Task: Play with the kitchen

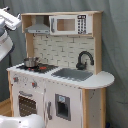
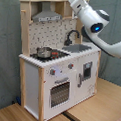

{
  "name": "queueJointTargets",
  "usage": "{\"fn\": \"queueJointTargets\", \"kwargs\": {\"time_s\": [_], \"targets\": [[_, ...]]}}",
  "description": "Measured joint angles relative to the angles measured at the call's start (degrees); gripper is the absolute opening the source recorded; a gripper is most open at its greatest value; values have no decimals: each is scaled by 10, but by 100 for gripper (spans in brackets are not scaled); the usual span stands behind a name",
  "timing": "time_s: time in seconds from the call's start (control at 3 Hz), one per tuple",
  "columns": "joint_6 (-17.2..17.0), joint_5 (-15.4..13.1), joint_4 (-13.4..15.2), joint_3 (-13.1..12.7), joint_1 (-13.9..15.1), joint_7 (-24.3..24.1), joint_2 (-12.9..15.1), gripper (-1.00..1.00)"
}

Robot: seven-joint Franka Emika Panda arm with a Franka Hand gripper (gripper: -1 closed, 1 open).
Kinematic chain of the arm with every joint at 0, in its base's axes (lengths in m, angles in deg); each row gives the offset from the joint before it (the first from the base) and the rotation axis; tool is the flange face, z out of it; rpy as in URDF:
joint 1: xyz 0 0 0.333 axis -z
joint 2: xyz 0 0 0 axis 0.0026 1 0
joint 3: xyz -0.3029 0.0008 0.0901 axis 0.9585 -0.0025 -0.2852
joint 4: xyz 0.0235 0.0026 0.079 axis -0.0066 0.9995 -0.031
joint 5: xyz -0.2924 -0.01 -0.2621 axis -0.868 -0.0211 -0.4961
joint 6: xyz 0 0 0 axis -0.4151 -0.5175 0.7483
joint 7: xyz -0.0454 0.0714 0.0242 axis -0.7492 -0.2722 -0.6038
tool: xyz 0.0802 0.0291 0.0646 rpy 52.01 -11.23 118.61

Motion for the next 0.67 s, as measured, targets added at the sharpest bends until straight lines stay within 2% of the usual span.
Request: {"fn": "queueJointTargets", "kwargs": {"time_s": [0.67], "targets": [[-41, 0, -41, 0, 45, -94, -15, 100]]}}
